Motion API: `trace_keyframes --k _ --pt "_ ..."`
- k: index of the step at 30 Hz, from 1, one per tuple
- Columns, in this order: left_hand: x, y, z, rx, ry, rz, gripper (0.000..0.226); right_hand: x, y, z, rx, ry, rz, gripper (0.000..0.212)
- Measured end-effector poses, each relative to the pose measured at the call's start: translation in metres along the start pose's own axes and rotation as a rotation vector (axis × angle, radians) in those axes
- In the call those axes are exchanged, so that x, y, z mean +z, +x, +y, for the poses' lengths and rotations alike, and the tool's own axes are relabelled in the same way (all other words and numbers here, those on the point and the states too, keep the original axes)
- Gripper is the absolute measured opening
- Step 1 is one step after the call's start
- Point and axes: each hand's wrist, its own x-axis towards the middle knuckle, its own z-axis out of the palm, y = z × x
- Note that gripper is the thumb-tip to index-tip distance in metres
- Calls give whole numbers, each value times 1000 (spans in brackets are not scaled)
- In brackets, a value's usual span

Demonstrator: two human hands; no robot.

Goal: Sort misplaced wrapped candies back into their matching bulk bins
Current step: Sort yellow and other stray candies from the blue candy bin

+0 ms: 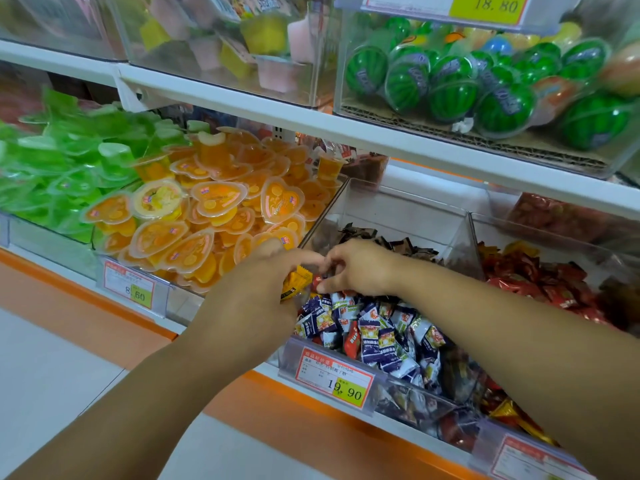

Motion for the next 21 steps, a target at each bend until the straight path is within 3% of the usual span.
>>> trace_keyframes --k 4,10,13,15,17,19,21 --pt "0 0 -2 0 -5 -6 53 12 8 -6 -23 -169 16 22" --pt "1 1 -3 15 1 -4 49 -29 -19 -4 -85 130 150 18" --pt "2 1 -5 15 1 -2 52 -46 -42 -9 -103 215 -60 18" --pt "2 1 -5 14 5 0 52 -43 -55 -14 -97 17 -289 21" --pt "1 0 -4 9 1 1 50 -27 -62 -16 -104 -265 -401 30" --pt "1 -1 -3 5 -6 -1 50 -9 -64 -13 -134 -398 -369 34" --pt "1 -1 -2 5 -8 -3 50 -1 -65 -8 -163 -364 -247 25"
